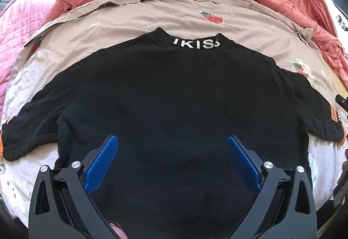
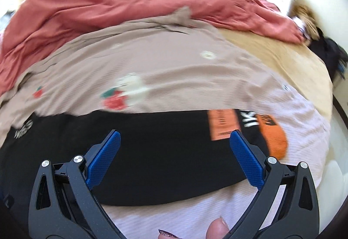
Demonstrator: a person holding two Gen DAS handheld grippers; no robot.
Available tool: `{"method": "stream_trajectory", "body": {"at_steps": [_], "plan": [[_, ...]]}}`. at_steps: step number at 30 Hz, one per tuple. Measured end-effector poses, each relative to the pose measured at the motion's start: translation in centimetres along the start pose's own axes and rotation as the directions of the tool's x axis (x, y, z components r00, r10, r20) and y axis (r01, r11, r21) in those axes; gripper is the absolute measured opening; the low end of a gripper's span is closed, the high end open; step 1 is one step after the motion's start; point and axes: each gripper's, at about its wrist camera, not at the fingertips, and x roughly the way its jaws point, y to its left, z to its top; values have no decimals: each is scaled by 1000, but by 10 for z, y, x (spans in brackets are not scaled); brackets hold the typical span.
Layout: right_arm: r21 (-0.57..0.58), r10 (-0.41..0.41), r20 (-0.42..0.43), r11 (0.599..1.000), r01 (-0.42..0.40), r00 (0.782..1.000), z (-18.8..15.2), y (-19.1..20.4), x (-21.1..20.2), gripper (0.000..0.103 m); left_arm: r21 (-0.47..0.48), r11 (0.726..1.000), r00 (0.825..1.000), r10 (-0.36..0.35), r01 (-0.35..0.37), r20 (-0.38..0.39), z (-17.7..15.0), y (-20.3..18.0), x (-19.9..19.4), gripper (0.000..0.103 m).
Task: Fold small clothes
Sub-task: 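Move the right tool down to the orange cuff of a sleeve, then grasp the orange cuff with the right tool, fold sleeve across body, release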
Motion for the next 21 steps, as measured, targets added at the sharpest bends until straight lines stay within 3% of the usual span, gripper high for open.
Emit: {"method": "stream_trajectory", "body": {"at_steps": [5,11,17,21], "plan": [[67,-115,3,991,115,993,12,-50,7,95,31,999,1000,-14,14,1,3,-10,8,99],[187,-178,-63,964,187,982,13,-110,21,95,36,999,1000,-9,10,-16,3,-16,21,99],[234,-134,-203,955,181,970,1,-128,58,95,57,998,999,11,-9,-41,-8,-18,32,99],[280,-58,-191,954,110,980,1,-125,62,95,57,998,999,15,-12,-45,-13,-18,32,99]]}}
